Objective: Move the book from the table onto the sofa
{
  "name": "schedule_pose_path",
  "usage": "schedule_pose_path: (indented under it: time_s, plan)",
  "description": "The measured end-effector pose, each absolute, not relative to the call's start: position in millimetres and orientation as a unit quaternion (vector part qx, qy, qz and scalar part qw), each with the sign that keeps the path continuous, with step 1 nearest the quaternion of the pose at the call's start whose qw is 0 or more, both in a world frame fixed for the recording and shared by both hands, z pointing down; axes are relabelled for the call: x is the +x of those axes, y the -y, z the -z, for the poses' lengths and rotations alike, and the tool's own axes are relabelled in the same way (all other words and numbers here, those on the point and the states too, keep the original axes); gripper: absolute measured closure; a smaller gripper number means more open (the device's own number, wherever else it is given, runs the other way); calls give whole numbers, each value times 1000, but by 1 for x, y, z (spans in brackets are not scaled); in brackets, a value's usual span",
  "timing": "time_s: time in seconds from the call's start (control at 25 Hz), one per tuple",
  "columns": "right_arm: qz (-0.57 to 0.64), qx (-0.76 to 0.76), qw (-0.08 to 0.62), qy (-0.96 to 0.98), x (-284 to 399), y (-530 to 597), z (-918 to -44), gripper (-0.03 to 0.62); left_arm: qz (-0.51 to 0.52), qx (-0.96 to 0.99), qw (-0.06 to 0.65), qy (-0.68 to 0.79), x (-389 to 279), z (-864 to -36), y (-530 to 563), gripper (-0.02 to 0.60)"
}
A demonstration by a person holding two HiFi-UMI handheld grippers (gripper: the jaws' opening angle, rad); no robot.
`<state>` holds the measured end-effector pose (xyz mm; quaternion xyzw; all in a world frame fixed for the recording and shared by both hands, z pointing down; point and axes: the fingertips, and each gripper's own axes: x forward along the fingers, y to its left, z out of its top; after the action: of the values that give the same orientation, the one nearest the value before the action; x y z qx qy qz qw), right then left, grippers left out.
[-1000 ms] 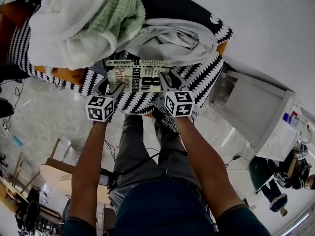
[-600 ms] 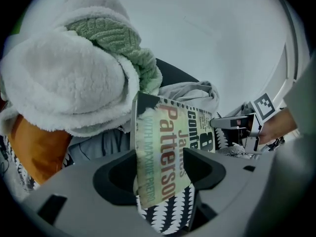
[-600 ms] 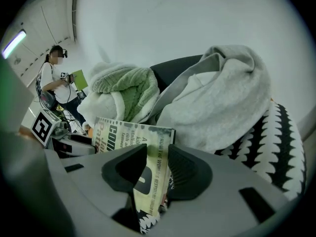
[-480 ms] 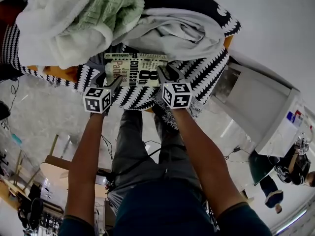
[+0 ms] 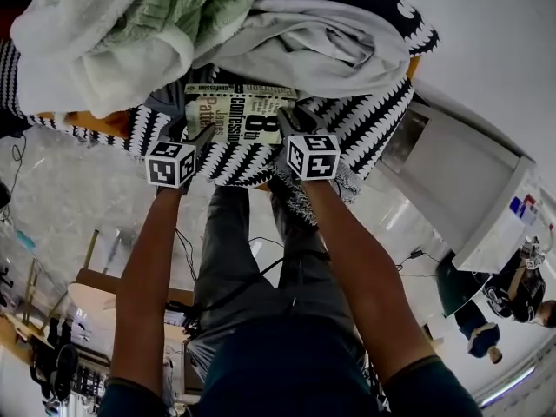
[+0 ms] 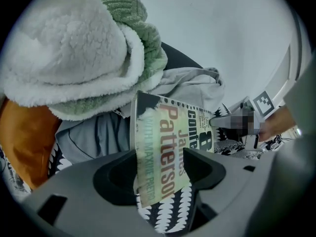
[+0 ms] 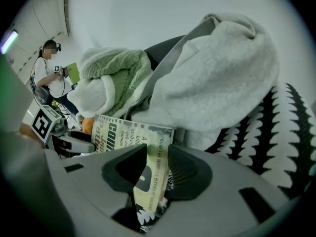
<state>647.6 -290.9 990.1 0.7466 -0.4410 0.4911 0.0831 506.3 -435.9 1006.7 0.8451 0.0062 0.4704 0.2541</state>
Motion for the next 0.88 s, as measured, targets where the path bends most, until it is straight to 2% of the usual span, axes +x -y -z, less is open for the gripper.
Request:
schedule_pose_path:
  time_s: [0.48,0.88]
  plan:
    - [-518,726,99,442,638,288,-1025,453,-485,829,279,-9,495,-1040,432,291]
    - [-559,704,83,430,632,293,-1040,453,-495,813,307,-18,486,-1057,432,293]
